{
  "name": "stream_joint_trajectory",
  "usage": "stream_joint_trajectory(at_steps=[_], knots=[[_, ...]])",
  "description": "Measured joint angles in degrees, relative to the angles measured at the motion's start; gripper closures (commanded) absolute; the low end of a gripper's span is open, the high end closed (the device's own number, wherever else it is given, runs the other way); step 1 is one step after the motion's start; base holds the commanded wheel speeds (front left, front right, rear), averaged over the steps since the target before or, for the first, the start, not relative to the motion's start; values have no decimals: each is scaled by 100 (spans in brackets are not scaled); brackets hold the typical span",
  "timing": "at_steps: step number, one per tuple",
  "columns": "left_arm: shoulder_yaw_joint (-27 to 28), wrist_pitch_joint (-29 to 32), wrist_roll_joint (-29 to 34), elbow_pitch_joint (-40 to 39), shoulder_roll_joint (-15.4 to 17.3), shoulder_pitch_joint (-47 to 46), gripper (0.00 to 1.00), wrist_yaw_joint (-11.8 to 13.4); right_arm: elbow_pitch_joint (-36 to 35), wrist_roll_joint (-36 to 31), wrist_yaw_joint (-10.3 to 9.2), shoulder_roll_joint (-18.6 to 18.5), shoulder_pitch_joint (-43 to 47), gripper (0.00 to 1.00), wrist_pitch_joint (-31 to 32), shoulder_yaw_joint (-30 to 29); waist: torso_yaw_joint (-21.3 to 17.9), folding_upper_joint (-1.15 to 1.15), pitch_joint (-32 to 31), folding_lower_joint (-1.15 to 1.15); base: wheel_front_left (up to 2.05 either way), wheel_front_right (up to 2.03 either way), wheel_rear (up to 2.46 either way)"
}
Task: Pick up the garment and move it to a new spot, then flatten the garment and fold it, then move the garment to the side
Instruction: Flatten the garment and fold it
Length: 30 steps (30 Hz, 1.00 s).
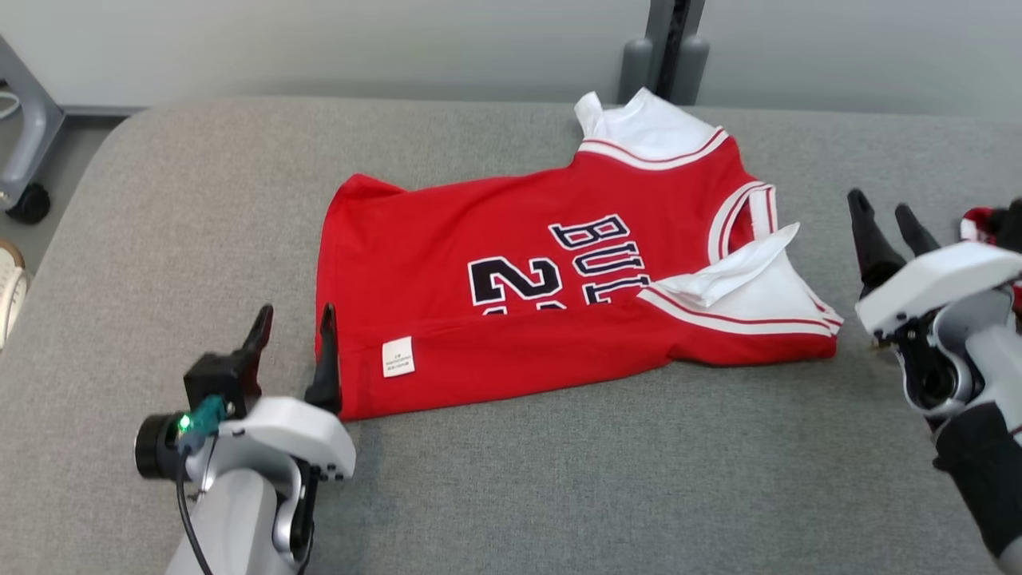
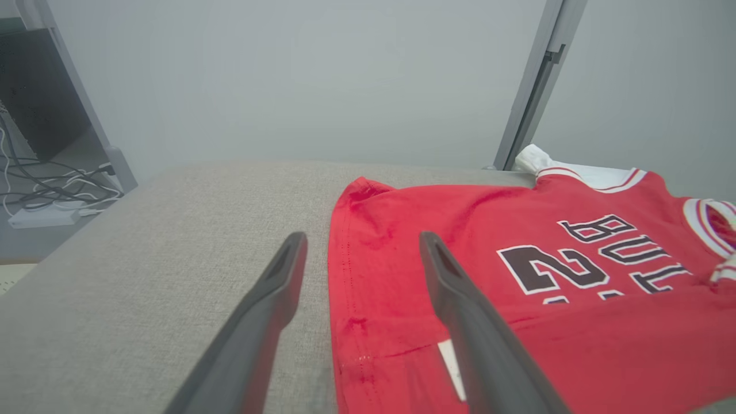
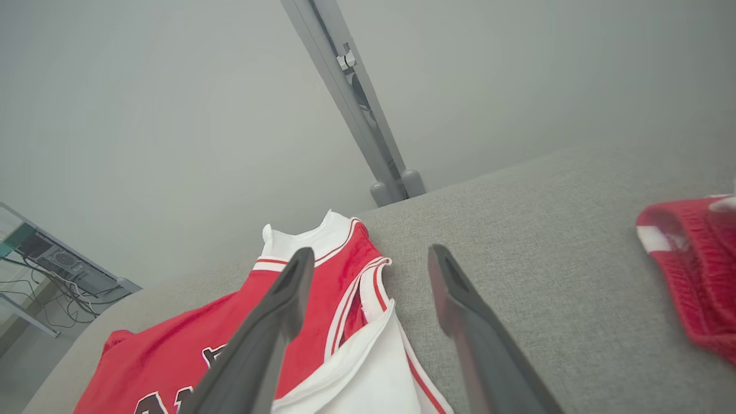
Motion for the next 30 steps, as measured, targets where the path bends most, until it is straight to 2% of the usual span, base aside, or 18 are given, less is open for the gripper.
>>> stream_joint_trajectory(at_steps=[5, 12, 16, 21, 30], knots=[[-108, -1, -191, -517, -2, 653, 0, 49, -209, 286, -1, -14, 595, 0, -232, -11, -91, 0, -266, 0, 0, 0, 0], [-357, 0, -1337, -782, -7, 1239, 0, 109, -293, 621, -1, 163, 1225, 0, -292, -108, -166, 0, -410, 0, 0, 0, 0], [-493, 0, -2283, -797, -1, 1378, 0, 74, -289, 991, -1, 303, 1450, 0, -153, -280, -172, 0, -457, 0, 0, 0, 0], [-993, 1, -4029, -569, -7, 1455, 0, -163, -305, 1380, -1, 483, 1652, 0, 274, -369, -171, 0, -480, 0, 0, 0, 0], [-1657, 147, -6183, -309, -5, 1169, 0, -332, -81, 1768, -1, 733, 1691, 0, 760, -514, -164, 0, -368, 0, 0, 0, 0]])
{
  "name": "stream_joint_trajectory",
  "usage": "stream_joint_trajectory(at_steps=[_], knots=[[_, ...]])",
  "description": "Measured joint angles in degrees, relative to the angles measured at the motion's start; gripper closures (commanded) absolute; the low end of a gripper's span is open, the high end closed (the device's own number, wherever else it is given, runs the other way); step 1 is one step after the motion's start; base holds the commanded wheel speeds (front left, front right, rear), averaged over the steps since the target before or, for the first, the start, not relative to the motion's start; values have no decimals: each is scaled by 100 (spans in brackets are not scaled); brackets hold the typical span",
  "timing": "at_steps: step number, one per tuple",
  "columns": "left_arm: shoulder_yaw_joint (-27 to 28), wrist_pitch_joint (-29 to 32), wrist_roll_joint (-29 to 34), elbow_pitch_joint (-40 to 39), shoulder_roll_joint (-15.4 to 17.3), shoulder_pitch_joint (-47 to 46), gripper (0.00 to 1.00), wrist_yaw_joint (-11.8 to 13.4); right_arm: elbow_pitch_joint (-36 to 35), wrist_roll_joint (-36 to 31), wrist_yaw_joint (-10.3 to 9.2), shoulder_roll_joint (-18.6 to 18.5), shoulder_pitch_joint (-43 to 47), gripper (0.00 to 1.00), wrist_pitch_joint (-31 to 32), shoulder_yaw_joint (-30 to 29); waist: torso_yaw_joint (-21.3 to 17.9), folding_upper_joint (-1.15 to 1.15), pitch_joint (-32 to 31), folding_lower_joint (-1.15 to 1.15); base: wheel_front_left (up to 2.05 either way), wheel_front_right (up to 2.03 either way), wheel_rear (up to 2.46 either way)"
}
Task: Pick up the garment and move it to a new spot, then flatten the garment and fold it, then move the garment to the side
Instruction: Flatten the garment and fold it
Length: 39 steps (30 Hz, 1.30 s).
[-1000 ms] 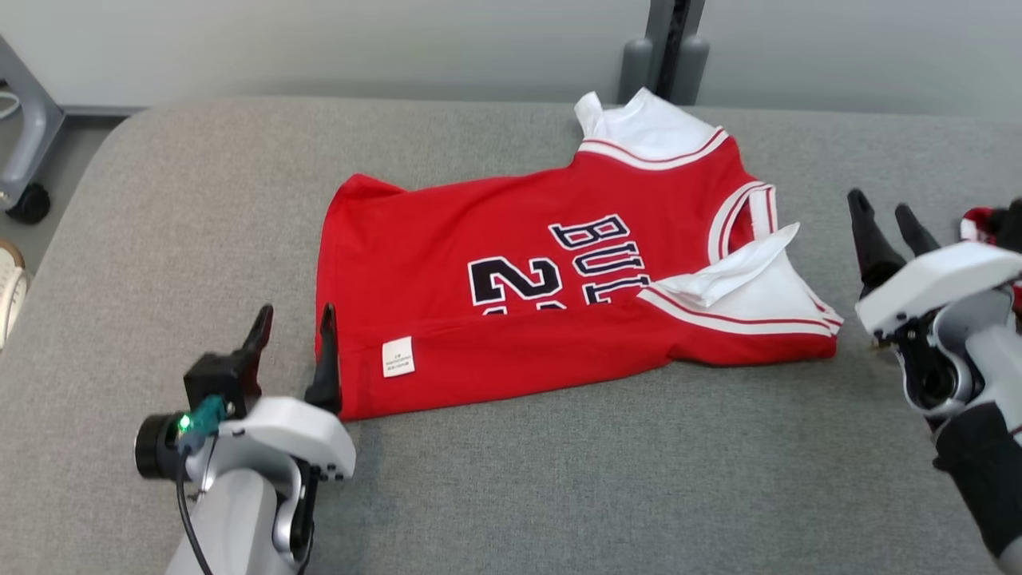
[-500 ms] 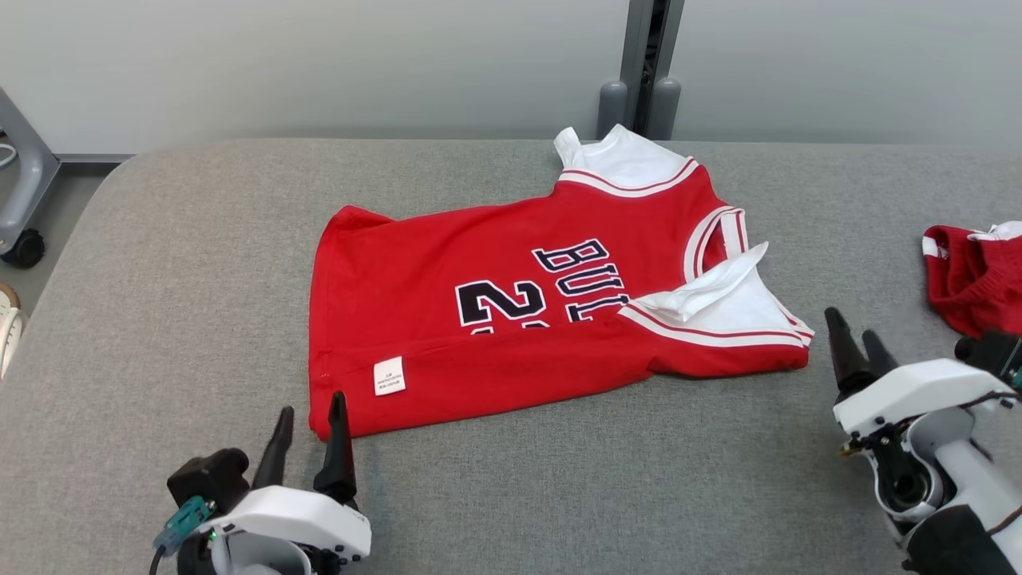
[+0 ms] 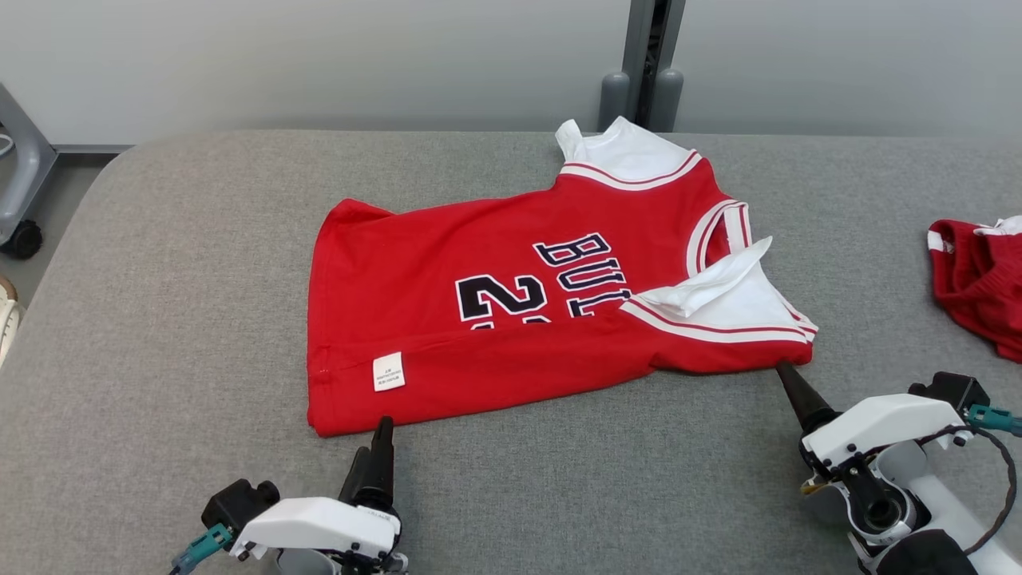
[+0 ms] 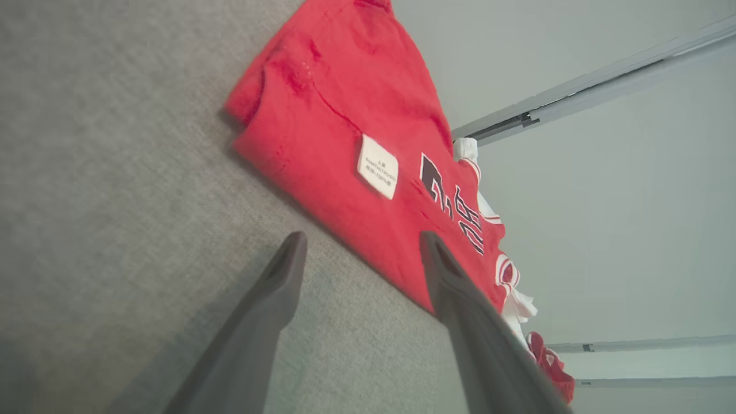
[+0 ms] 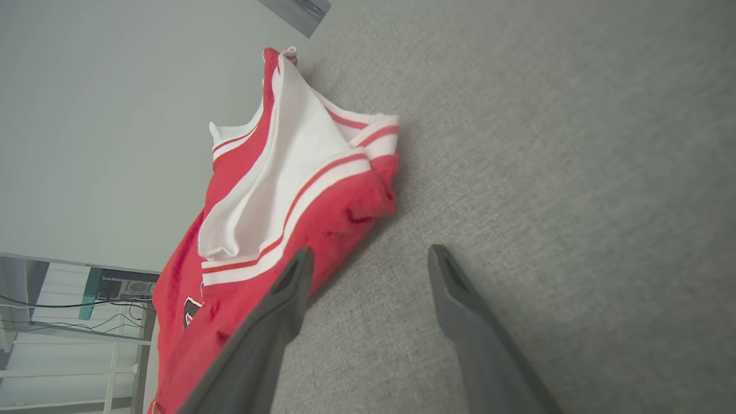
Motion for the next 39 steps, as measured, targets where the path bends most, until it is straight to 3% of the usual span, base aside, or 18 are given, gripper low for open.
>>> stream_joint_trajectory(at_steps=[7, 16, 24, 25, 26, 27, 28, 29, 30, 39], knots=[[-176, 71, -1082, 292, -1, -430, 0, -81, 227, 67, 1, 119, -332, 0, 108, -103, -2, 0, 215, 0, 0, 0, 0], [-368, -64, -1440, 822, 2, -938, 0, -82, 231, 172, 1, 179, -632, 0, 261, -157, 10, 0, 507, 0, 0, 0, 0], [-583, -149, -1492, 1081, 3, -1244, 0, -257, 226, 279, 1, 172, -730, 0, 304, -261, 58, 0, 655, 0, 0, 0, 0], [-602, -163, -1489, 1103, 3, -1262, 24, -286, 232, 288, 1, 171, -739, 0, 287, -275, 62, 0, 666, 0, 0, 0, 0], [-614, -165, -1488, 1129, 3, -1285, 62, -300, 238, 309, 1, 171, -749, 0, 286, -287, 65, 0, 677, 0, 0, 0, 0], [-627, -167, -1454, 1167, 3, -1323, 95, -311, 243, 321, 1, 169, -766, 19, 286, -293, 67, 0, 687, 0, 0, 0, 0], [-625, -174, -1405, 1204, 3, -1356, 100, -324, 247, 322, 1, 160, -790, 54, 286, -298, 69, 0, 697, 0, 0, 0, 0], [-615, -181, -1386, 1229, 0, -1372, 100, -328, 246, 322, 1, 154, -806, 73, 285, -297, 70, 0, 705, 0, 0, 0, 0], [-597, -181, -1372, 1252, -4, -1385, 100, -334, 236, 321, 1, 152, -816, 100, 276, -291, 69, 0, 711, 0, 0, 0, 0], [-272, -169, -950, 1385, -59, -1463, 100, -409, 180, 210, 0, 97, -848, 100, 199, -159, 79, 0, 691, 0, 0, 0, 0]])
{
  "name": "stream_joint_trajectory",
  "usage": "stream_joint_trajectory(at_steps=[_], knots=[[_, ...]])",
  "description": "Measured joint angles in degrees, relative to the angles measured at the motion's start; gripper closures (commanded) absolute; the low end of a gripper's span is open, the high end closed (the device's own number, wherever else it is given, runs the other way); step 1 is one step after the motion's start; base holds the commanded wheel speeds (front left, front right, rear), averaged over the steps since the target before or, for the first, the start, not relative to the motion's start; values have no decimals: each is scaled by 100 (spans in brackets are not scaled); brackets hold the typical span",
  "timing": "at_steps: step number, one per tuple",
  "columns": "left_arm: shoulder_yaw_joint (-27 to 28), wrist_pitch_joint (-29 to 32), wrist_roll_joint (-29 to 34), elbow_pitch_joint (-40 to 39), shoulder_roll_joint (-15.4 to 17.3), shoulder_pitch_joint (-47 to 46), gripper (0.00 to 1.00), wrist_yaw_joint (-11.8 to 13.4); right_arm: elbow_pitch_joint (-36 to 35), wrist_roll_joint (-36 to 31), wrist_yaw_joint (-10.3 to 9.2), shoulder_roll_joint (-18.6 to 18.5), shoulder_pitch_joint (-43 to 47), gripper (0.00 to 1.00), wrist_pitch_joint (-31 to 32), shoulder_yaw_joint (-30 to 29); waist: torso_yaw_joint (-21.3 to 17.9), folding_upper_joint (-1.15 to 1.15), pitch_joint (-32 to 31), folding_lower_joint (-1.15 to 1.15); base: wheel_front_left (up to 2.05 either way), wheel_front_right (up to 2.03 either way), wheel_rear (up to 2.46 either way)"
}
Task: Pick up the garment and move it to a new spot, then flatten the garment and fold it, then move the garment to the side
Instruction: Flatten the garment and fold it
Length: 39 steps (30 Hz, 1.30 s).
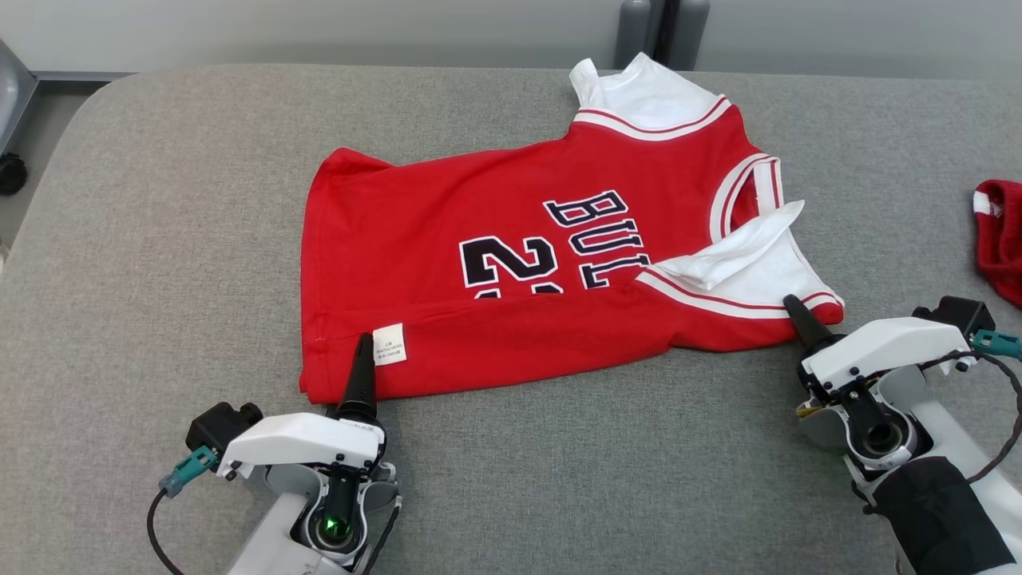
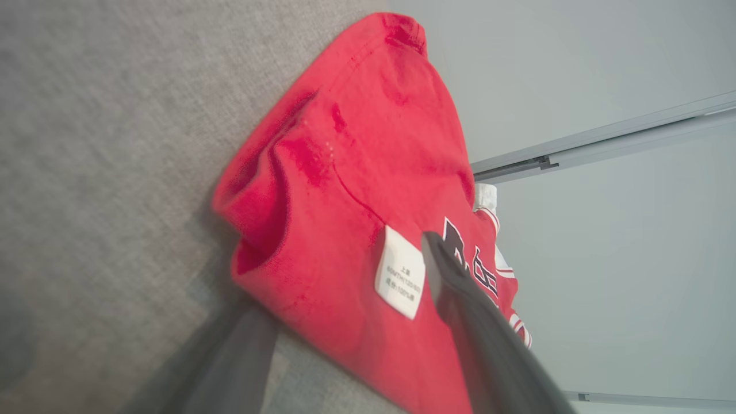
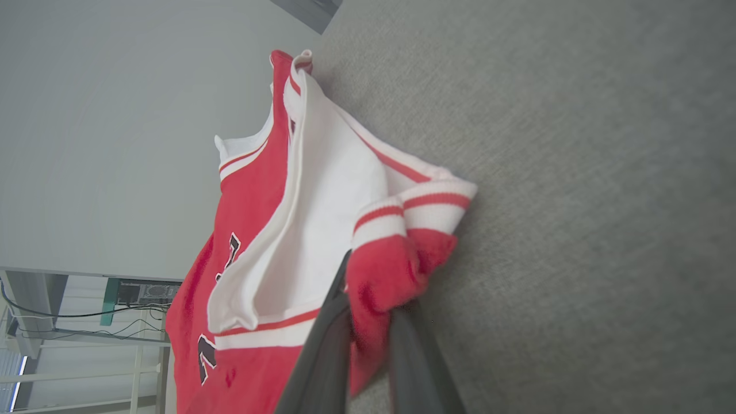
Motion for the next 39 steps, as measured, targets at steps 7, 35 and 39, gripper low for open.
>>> stream_joint_trajectory(at_steps=[7, 35, 39], knots=[[75, 5, 96, 52, 0, 3, 100, -9, 30, -101, 0, -5, -9, 100, -22, 100, -10, 0, -53, 0, 0, 0, 0], [622, 8, 2493, -383, 48, 439, 100, 740, 103, -83, 0, 8, 52, 100, 48, 298, -59, 0, -415, 0, 0, 0, 0], [760, 8, 2698, -513, 48, 559, 100, 748, 67, -48, 0, -77, 129, 100, 146, 343, -90, 0, -528, 0, 0, 0, 0]])
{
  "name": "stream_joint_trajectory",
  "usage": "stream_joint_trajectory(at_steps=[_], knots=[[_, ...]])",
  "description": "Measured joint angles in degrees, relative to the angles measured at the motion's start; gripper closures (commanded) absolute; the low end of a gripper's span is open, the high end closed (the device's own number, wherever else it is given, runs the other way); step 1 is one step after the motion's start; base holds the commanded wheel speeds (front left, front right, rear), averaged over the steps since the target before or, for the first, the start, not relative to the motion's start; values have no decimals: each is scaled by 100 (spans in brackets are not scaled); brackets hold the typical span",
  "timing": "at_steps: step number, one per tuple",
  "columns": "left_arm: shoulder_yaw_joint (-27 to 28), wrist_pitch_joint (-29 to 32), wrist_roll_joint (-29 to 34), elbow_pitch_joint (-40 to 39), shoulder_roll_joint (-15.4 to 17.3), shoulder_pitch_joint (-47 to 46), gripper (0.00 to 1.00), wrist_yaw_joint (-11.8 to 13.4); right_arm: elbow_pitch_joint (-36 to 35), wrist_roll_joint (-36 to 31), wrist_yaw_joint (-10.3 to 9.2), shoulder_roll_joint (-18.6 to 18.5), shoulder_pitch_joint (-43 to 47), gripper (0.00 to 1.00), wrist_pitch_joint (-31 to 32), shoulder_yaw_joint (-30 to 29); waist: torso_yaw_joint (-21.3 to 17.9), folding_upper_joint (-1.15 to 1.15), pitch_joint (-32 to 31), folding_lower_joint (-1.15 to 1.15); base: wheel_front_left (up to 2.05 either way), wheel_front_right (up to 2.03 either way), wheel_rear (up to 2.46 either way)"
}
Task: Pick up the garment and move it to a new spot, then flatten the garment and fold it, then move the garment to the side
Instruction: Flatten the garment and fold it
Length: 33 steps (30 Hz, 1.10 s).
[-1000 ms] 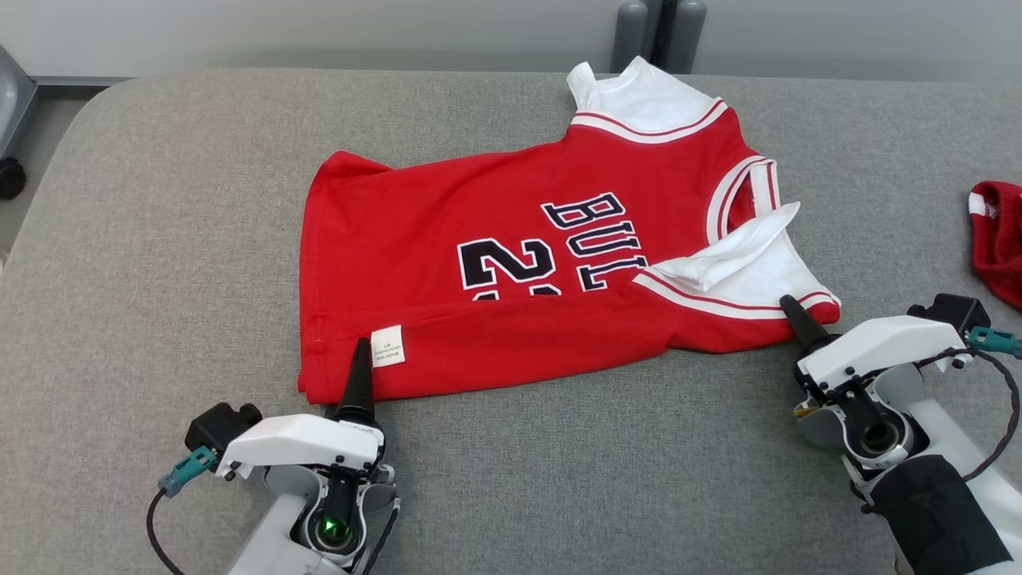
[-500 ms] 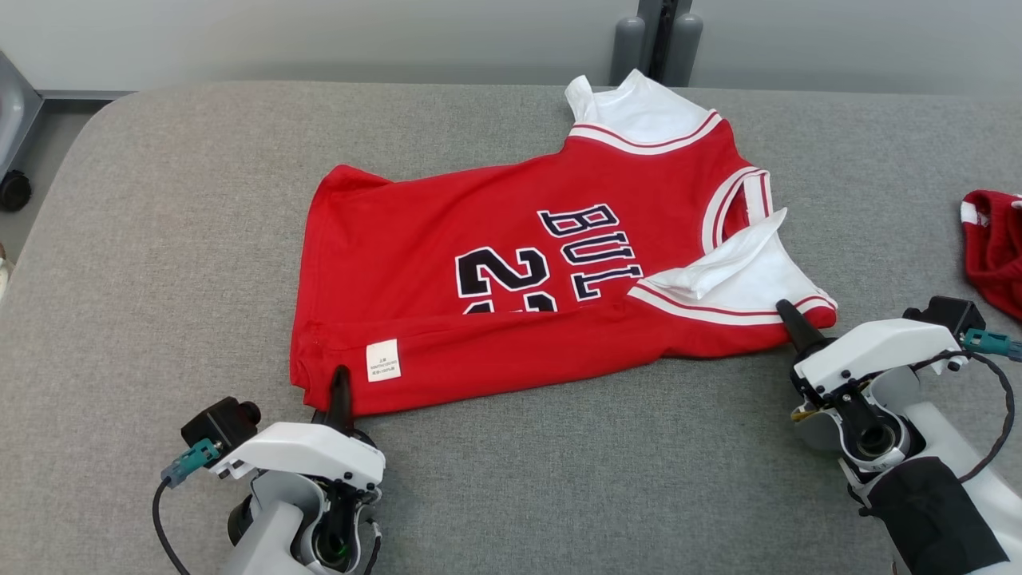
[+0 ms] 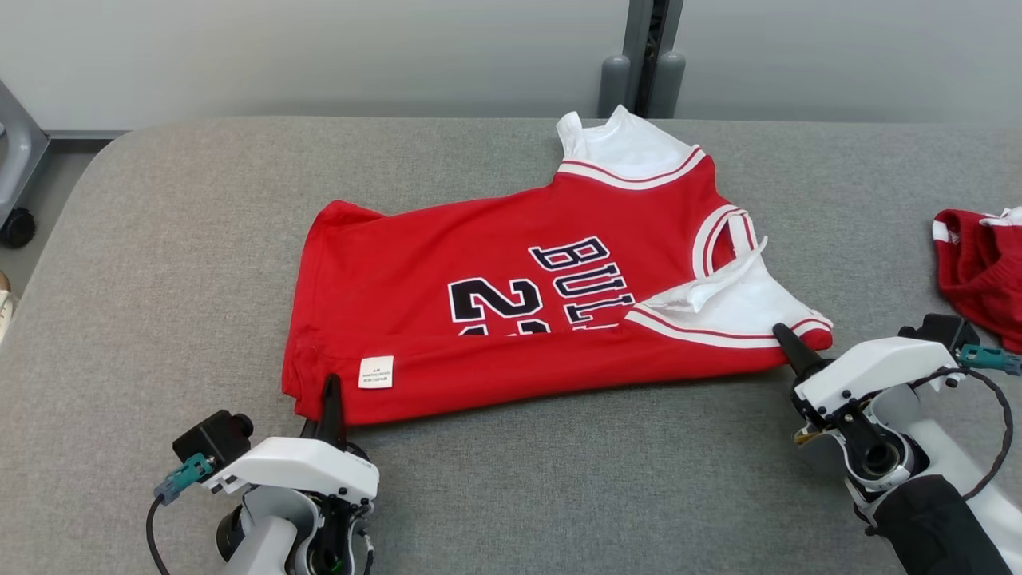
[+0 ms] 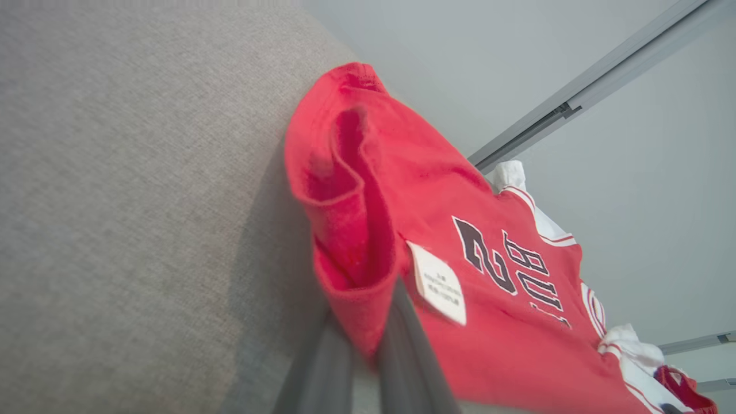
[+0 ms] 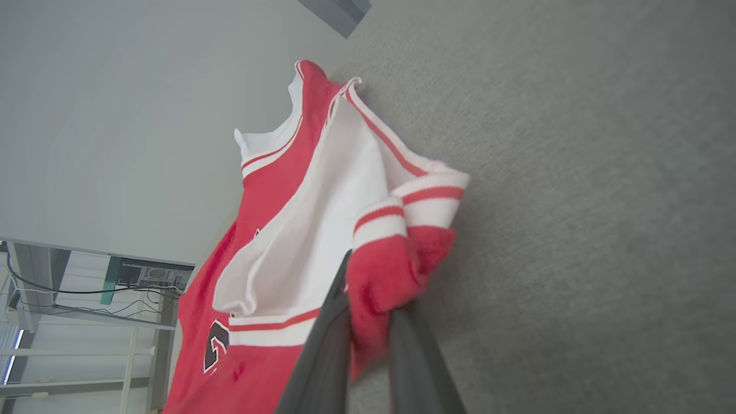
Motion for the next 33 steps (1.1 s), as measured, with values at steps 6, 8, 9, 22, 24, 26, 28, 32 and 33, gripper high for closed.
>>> stream_joint_trajectory(at_steps=[6, 8, 9, 22, 24, 26, 28, 32, 33], knots=[[142, 0, 143, -112, -2, 185, 100, -1, -55, -4, 0, -119, 182, 100, 256, 120, -51, 0, -186, 0, 0, 0, 0], [158, 0, 180, -137, -3, 260, 100, -1, -85, -30, 0, -158, 268, 100, 348, 157, -67, 0, -257, 0, 0, 0, 0], [164, 1, 180, -140, -3, 301, 100, -1, -110, -38, 0, -171, 313, 100, 372, 174, -74, 0, -292, 0, 0, 0, 0], [220, 5, 186, -314, -5, 831, 100, -10, -238, -140, 2, -215, 1077, 100, 482, 132, -79, 0, -727, 0, 0, 0, 0], [214, 5, 179, -341, -8, 914, 100, -11, -289, -157, 2, -202, 1223, 100, 439, 85, -67, 0, -779, 0, 0, 0, 0], [220, 5, 168, -385, -7, 1021, 100, -12, -367, -177, 2, -190, 1364, 100, 415, 40, -63, 0, -831, 0, 0, 0, 0], [243, 5, 134, -436, -8, 1132, 100, -11, -438, -210, 2, -176, 1493, 100, 393, -20, -70, 0, -858, 0, 0, 0, 0], [272, 5, 73, -564, -8, 1322, 100, -8, -613, -278, 2, -158, 1708, 100, 393, -154, -89, 0, -870, 0, 0, 0, 0], [271, 5, 65, -590, -9, 1370, 100, -3, -650, -300, 2, -157, 1762, 100, 394, -196, -94, 0, -868, 0, 0, 0, 0]])
